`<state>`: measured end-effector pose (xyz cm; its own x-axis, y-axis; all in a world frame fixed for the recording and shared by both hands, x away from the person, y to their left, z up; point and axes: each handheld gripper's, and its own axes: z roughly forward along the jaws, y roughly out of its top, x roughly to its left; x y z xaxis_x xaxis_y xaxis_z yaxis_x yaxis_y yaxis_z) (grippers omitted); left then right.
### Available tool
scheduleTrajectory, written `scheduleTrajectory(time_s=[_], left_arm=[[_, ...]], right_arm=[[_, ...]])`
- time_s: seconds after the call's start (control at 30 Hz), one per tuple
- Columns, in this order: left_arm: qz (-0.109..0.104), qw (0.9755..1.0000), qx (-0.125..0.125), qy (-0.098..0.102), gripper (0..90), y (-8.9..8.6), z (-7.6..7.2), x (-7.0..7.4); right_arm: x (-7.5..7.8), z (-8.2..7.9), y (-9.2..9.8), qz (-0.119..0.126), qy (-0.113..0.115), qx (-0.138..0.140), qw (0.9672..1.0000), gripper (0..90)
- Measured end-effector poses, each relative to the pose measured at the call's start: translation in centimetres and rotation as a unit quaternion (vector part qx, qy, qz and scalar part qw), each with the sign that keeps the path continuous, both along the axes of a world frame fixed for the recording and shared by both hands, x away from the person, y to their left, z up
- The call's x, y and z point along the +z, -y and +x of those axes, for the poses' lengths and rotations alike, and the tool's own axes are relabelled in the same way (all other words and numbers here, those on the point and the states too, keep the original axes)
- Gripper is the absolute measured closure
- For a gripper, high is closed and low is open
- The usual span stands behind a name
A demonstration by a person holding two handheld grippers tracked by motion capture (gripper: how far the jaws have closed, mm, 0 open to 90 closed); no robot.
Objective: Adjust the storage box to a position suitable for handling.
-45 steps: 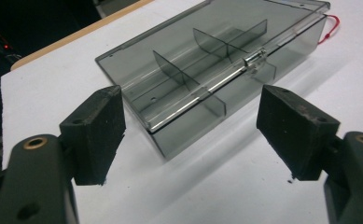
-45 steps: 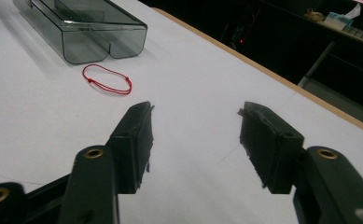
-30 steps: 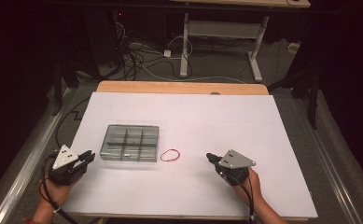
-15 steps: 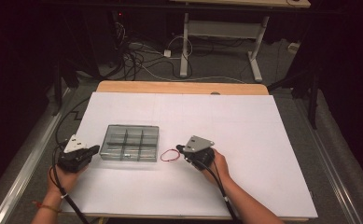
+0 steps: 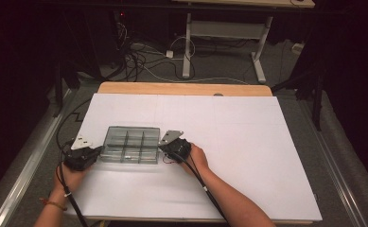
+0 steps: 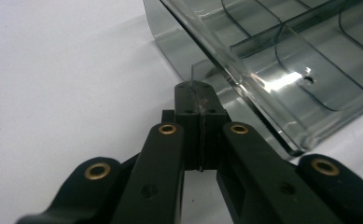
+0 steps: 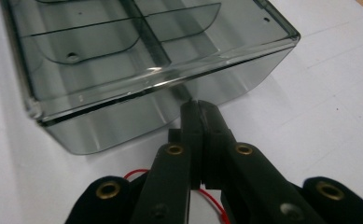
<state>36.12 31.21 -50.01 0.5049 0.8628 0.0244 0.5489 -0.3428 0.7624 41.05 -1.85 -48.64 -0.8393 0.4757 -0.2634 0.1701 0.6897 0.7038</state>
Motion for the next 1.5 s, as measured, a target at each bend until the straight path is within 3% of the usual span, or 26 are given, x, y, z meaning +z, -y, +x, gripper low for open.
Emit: scheduleTrajectory(time_s=[0.17, 0.23, 0.6, 0.7, 0.87, 0.93, 1.1, 1.27, 1.4, 1.43, 1.5], left_arm=[[0.0, 0.9999, 0.017, 0.002, 87.4, 0.1, 0.4, 0.0], [-0.003, 0.9998, 0.022, 0.001, 87.4, 0.1, 0.5, -0.1], [-0.014, 0.9987, 0.048, 0.004, 87.5, 0.6, 2.1, 0.7], [-0.009, 0.9984, 0.056, 0.004, 87.6, 1.4, 3.2, 0.8], [-0.013, 0.9983, 0.057, 0.006, 87.5, 2.4, 4.0, 0.8], [-0.005, 0.9985, 0.055, 0.007, 87.6, 3.0, 4.4, 0.8], [-0.01, 0.9988, 0.046, 0.015, 87.6, 4.4, 5.5, 1.7], [-0.03, 0.9988, 0.03, 0.026, 87.6, 6.2, 6.1, 2.5], [0.021, 0.9997, 0.01, 0.011, 87.5, 9.0, 6.9, 1.7], [0.029, 0.9994, 0.01, 0.016, 87.5, 9.4, 7.0, 1.4], [0.015, 0.9998, 0.001, 0.016, 87.5, 9.8, 7.1, 1.3]], right_arm=[[0.1, 0.6, -0.6, -0.011, -0.001, -0.015, 0.9998, 90.0], [0.1, 0.9, -0.8, -0.013, 0.009, -0.013, 0.9998, 90.0], [0.3, 2.0, -1.1, -0.01, 0.003, -0.033, 0.9994, 90.0], [0.3, 2.8, -1.0, -0.017, 0.004, -0.049, 0.9986, 90.0], [0.2, 3.8, -0.2, -0.004, -0.002, -0.073, 0.9973, 90.0], [0.2, 4.4, 0.3, 0.003, -0.001, -0.081, 0.9967, 90.0], [0.3, 5.2, 1.6, 0.004, -0.008, -0.099, 0.995, 90.0], [0.4, 5.5, 3.1, 0.003, -0.007, -0.121, 0.9927, 90.0], [0.5, 5.7, 5.6, 0.0, 0.003, -0.147, 0.9892, 90.0], [0.6, 5.8, 6.0, 0.005, 0.001, -0.152, 0.9884, 90.0], [0.7, 5.7, 6.7, 0.011, -0.002, -0.158, 0.9874, 90.0]])
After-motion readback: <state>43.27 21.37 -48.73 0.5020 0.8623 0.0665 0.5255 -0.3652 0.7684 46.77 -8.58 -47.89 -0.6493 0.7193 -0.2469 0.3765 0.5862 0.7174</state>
